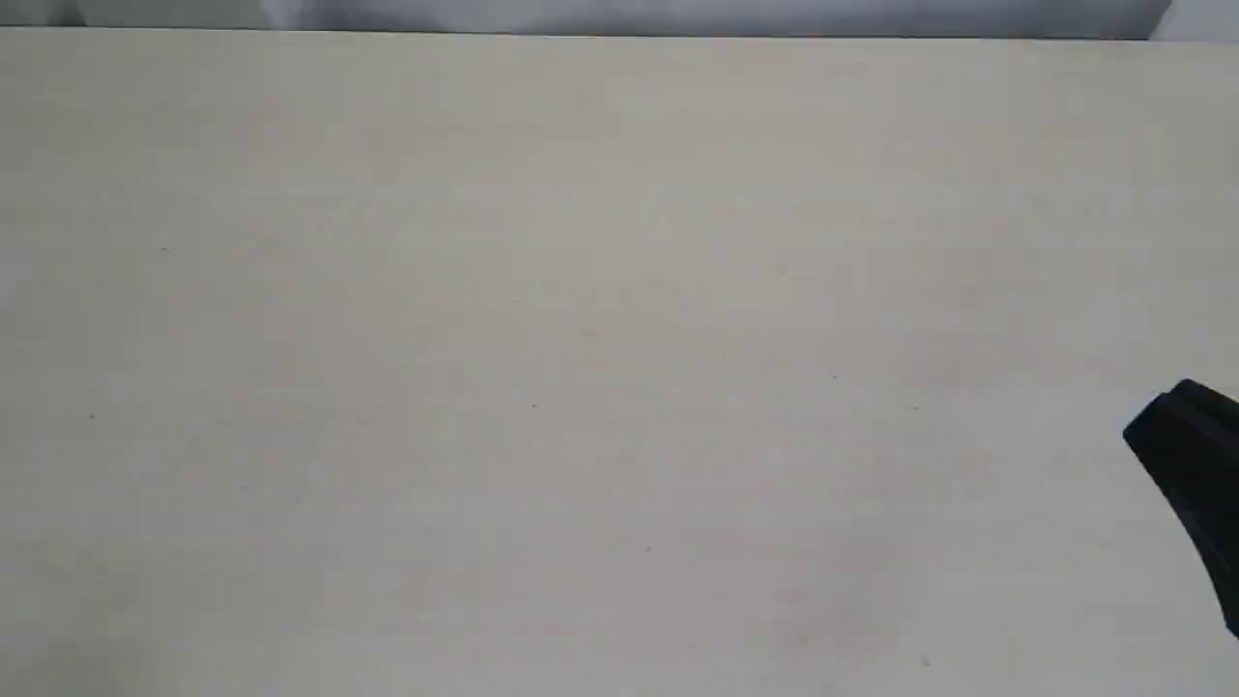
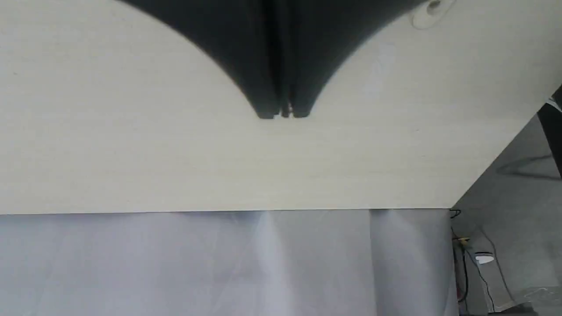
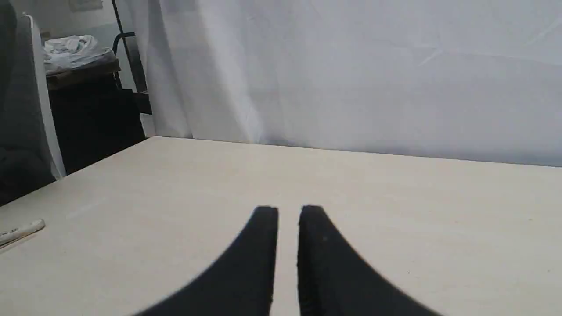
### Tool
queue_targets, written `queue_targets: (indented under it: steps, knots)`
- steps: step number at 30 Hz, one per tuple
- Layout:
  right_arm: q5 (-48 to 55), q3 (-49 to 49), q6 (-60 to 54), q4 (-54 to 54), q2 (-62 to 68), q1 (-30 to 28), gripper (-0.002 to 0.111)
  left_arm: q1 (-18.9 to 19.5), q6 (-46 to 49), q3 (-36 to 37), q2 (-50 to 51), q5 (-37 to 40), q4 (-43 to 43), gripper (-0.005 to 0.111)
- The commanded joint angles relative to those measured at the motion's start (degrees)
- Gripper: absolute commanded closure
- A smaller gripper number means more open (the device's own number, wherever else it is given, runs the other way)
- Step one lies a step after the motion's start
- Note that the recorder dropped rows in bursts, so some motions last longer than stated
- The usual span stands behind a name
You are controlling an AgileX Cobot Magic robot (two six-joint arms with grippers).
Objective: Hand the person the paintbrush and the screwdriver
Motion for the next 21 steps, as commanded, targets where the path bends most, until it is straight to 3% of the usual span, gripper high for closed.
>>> queue_targets:
  steps: [1, 10, 21]
  knots:
    - [0.3, 0.2, -0.4, 0.0, -0.3, 0.0, 0.098, -0.5, -0.1, 0.1, -0.1, -0.4, -0.1, 0.107]
    - [4.5, 0.2, -0.7, -6.6, -0.3, -0.4, 0.098, -0.5, -0.1, 0.1, -0.1, -0.2, -0.3, 0.107]
    - [10.0, 0.2, -0.7, -10.7, -0.3, -16.4, 0.098, -0.5, -0.1, 0.1, -0.1, -0.3, -0.2, 0.107]
